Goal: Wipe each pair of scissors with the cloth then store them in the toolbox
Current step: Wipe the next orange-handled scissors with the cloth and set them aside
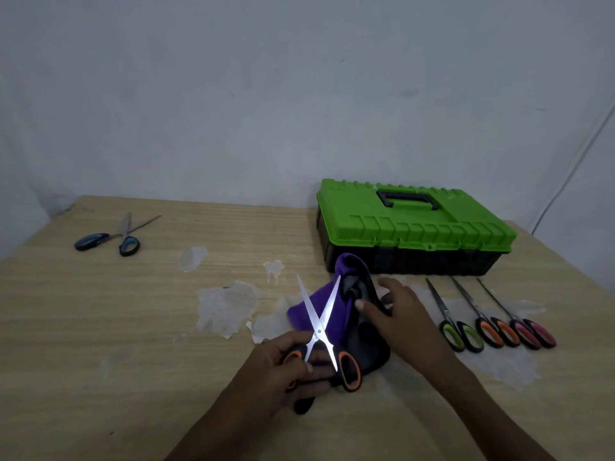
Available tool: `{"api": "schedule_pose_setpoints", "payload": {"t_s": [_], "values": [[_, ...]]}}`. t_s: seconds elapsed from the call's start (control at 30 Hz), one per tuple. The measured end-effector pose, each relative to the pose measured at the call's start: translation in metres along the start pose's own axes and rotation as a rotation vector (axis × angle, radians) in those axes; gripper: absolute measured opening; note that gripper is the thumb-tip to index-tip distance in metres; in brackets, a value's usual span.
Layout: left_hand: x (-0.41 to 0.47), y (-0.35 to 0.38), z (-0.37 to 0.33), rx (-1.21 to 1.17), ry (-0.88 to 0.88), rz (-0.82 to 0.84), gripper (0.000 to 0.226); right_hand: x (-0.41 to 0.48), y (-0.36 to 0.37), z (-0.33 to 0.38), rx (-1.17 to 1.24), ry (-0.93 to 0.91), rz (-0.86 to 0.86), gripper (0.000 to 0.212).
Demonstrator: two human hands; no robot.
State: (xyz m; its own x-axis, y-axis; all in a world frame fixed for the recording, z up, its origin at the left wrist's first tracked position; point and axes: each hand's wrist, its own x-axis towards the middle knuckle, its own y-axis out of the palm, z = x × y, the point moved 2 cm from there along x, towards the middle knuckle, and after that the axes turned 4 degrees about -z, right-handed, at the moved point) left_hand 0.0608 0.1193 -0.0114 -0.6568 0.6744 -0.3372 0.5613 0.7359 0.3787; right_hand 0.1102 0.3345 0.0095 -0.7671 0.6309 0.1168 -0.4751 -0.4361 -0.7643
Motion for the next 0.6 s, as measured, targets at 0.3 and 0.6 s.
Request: {"api": "schedule_pose_setpoints", "payload": {"t_s": [0.3, 0.6], "values": [[-0.002, 0.002, -0.001, -0.002, -0.036, 0.075, 0.032, 0.011, -0.007, 0.001, 0.177, 0.000, -0.109, 0.010], [0.000, -0.004, 0.003, -0.039, -0.034, 0.064, 0.028, 0.012, -0.032, 0.007, 0.733, 0.205, 0.024, 0.017]]}}
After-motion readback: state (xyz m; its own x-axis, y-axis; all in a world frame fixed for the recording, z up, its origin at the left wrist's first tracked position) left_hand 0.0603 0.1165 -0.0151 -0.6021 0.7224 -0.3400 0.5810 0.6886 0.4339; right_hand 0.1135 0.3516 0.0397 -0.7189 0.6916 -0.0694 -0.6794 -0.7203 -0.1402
